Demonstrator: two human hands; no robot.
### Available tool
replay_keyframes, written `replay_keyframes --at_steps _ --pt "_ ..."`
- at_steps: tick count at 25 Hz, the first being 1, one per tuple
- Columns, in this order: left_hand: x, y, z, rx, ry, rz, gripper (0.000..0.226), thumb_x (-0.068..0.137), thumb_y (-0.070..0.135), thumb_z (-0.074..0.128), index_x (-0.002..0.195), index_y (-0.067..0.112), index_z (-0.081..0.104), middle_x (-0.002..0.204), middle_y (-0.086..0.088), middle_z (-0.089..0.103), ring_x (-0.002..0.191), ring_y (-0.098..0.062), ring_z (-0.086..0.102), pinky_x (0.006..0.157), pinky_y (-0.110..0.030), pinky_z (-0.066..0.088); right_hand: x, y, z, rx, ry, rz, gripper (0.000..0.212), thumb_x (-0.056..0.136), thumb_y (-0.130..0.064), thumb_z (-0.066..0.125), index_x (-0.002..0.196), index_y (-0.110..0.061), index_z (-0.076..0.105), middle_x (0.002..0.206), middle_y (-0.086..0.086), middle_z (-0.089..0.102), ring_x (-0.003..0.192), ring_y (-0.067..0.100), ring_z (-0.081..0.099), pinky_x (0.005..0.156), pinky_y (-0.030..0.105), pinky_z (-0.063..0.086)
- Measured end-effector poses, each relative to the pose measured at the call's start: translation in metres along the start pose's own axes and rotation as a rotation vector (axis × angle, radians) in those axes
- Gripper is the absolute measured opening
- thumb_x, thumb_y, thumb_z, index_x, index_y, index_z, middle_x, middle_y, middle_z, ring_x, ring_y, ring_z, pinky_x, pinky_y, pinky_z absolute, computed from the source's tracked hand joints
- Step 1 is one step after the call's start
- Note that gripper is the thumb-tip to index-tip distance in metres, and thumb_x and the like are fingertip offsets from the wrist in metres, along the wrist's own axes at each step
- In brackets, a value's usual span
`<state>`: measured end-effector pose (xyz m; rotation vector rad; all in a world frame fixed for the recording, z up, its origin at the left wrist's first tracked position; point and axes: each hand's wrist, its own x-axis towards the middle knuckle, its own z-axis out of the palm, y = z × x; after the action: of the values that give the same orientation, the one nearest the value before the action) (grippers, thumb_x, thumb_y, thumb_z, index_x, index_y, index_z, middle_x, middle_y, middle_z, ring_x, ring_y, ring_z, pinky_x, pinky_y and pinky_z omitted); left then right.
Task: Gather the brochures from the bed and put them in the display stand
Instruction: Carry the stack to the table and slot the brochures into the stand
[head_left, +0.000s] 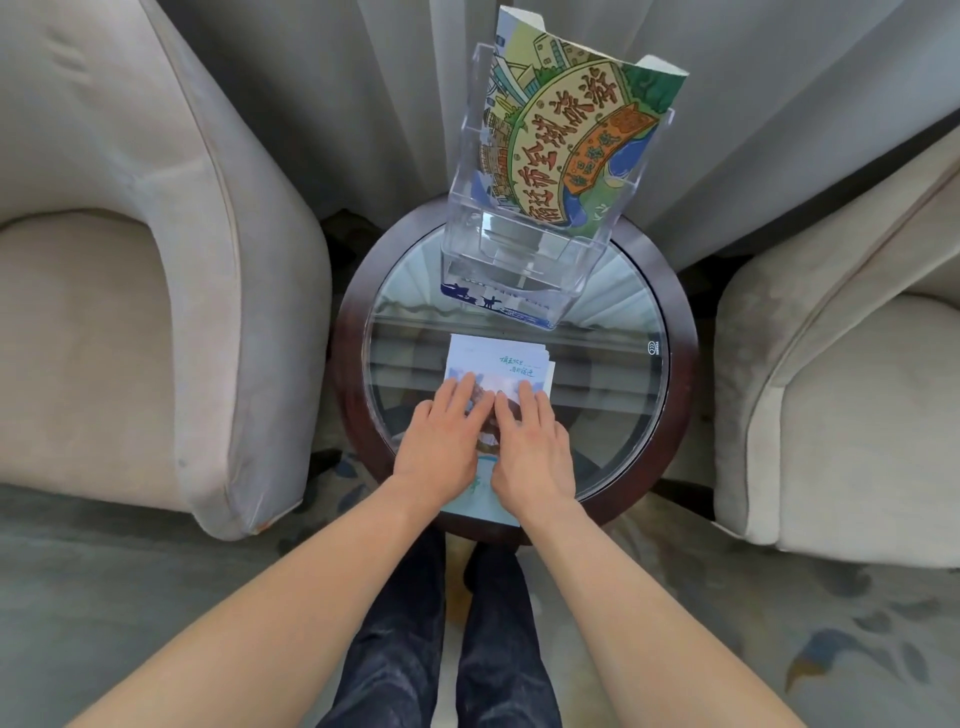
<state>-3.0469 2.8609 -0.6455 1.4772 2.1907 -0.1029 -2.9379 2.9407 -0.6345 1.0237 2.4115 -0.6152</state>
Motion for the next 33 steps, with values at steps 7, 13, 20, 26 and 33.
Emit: replay_keyframes --at_steps 7,13,20,26,33 --pt "-0.005 0.000 -0.004 -0.581 0.066 -0.431 0.068 0.090 0.021 0.060 0.150 0.020 0.028 0.136 -0.006 0.042 0.121 -0.024 0.040 0.091 -0.039 0.047 0.003 0.004 -0.005 0.466 0.073 0.360 0.073 0.087 -0.019 0.064 0.151 -0.022 0.029 0.135 0.008 0.039 0.123 0.027 0.043 0.083 0.035 0.046" --pt "0.002 0.005 -0.010 -0.875 0.176 -0.620 0.038 0.087 0.019 0.061 0.124 0.024 0.054 0.116 0.003 0.051 0.107 -0.020 0.055 0.085 -0.038 0.050 0.011 0.008 -0.007 0.705 0.165 0.492 0.061 0.086 -0.017 0.070 0.141 -0.022 0.044 0.123 0.004 0.048 0.111 0.026 0.055 0.084 0.037 0.049" --pt "0.002 -0.002 0.001 -0.654 0.029 -0.635 0.049 0.087 0.030 0.070 0.127 0.025 0.043 0.120 -0.002 0.048 0.106 -0.024 0.054 0.081 -0.045 0.053 0.012 0.007 -0.006 0.737 0.161 0.486 0.048 0.087 -0.018 0.069 0.132 -0.026 0.054 0.114 -0.002 0.044 0.104 0.024 0.059 0.083 0.037 0.052" --pt "0.001 -0.010 -0.002 -0.661 0.142 -0.703 0.019 0.092 0.022 0.060 0.102 0.024 0.045 0.102 0.003 0.056 0.086 -0.020 0.059 0.064 -0.036 0.045 0.006 0.007 -0.006 0.661 0.158 0.501 0.068 0.088 -0.024 0.068 0.149 -0.026 0.038 0.122 -0.001 0.043 0.113 0.021 0.053 0.077 0.033 0.044" --pt "0.003 -0.010 -0.007 -0.657 0.218 -0.673 0.017 0.091 0.021 0.061 0.094 0.022 0.044 0.100 0.004 0.052 0.095 -0.017 0.051 0.069 -0.037 0.047 0.011 0.001 -0.010 0.701 0.078 0.524 0.058 0.089 -0.030 0.069 0.140 -0.024 0.042 0.122 0.001 0.047 0.111 0.022 0.056 0.085 0.046 0.056"
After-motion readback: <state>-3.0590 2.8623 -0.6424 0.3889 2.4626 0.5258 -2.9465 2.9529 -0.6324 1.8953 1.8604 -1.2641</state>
